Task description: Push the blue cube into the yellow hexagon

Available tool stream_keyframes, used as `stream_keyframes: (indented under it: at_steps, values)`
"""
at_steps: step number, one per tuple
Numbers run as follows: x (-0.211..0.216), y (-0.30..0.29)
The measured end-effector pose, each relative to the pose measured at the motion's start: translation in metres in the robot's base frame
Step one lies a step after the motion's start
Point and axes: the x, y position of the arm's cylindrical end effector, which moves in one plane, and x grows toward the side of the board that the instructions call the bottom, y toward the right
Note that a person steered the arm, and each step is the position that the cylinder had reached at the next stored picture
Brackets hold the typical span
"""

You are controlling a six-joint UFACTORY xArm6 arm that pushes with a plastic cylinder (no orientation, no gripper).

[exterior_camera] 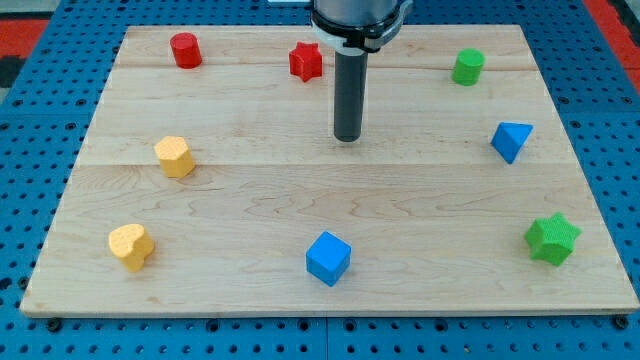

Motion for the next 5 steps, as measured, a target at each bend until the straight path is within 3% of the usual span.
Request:
stream_keyframes:
  at_steps: [1,3,4,5]
  values:
    - [0.056,0.009]
    - [0.06,0.02]
    - [0.139,0.039]
    - [0.155,0.039]
